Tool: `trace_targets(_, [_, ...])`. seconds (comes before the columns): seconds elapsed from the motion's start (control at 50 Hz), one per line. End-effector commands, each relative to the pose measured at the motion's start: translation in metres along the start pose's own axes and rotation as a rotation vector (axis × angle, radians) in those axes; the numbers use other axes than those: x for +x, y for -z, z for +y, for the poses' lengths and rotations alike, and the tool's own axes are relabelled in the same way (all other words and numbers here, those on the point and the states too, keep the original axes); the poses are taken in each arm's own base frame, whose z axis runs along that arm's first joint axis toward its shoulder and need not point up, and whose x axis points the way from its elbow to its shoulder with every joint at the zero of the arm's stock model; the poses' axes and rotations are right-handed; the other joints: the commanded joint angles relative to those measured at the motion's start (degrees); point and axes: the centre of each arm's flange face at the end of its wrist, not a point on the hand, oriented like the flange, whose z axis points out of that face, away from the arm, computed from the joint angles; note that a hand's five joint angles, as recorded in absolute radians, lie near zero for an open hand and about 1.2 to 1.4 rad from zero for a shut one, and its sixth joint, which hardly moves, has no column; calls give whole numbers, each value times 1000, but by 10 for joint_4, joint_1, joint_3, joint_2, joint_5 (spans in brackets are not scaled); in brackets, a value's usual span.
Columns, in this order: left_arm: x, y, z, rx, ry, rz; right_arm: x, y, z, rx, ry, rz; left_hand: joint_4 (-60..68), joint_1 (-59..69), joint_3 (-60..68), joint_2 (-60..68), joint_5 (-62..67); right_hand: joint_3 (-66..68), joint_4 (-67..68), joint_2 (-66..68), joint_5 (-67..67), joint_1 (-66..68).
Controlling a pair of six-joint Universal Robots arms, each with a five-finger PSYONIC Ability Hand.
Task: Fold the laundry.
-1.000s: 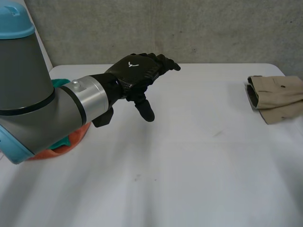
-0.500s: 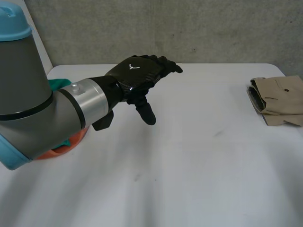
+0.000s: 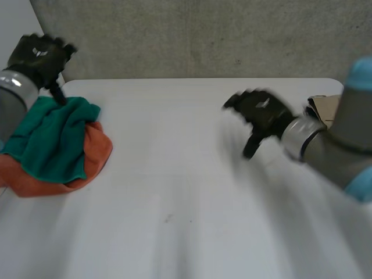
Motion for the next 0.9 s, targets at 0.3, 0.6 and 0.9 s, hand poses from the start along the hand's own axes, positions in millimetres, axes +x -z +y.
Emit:
trace_targets(0.3, [7,-44,153,-265,-230,57,-59,32,53,-136,83,-107,682,690,680,684,673,-23,-34,-26,-31,-15])
trace_targets(0.6, [94,53,-63,206,292,148,-32,39,41,-118,73,3,682,690,680,684,673,-23,-34,-26,-31,-15])
trace_targets(0.9, [40,-3,32,-43,10,-1,-26,39,46,-131,62,14,9,18,7,12,1,-23,-34,-26,-31,-15])
